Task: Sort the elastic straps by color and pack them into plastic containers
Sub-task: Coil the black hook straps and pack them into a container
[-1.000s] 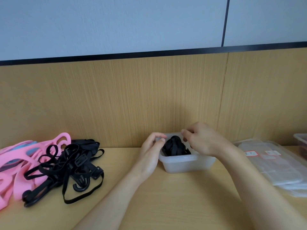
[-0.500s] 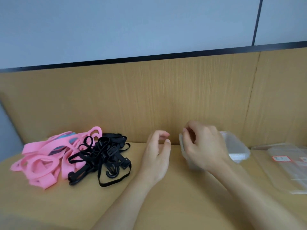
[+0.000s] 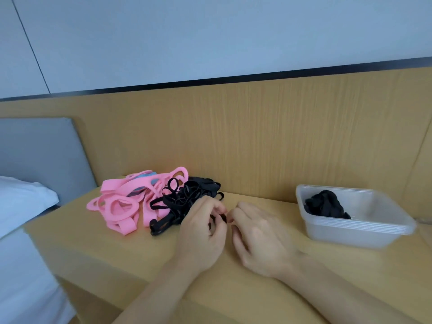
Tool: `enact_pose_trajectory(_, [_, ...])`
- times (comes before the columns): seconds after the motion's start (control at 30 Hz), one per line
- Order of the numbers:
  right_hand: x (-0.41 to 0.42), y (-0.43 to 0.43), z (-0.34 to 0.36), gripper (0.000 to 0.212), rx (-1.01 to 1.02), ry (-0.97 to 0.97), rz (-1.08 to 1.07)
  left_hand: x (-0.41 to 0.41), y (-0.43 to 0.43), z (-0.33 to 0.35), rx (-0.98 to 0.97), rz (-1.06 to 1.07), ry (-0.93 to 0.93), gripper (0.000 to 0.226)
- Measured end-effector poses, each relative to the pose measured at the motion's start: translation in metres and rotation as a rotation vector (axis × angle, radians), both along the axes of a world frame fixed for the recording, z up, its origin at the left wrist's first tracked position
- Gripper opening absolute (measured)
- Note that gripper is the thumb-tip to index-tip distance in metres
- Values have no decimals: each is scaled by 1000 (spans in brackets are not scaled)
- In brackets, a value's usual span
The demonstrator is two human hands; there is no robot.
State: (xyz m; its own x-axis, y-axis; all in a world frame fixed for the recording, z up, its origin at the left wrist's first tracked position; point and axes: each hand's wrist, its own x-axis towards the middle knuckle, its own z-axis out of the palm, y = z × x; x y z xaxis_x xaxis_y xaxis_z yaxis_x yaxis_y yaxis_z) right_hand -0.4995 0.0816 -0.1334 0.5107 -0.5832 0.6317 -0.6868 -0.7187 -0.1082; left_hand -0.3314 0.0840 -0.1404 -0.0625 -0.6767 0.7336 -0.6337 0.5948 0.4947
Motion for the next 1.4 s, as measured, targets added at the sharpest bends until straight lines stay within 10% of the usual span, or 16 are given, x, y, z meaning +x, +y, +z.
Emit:
enact_pose_trajectory(0.73, [24, -40, -8, 33, 475, -540, -129, 64, -31, -7, 169, 421, -163, 30])
enact_pose_trajectory(1.23, [19, -34, 2, 25, 280, -533, -223, 74, -32, -2, 219, 384, 604, 11])
enact_pose_trajectory(1.4, [14, -37, 1, 12, 383, -379, -263, 71, -28, 0, 200, 382, 485, 45])
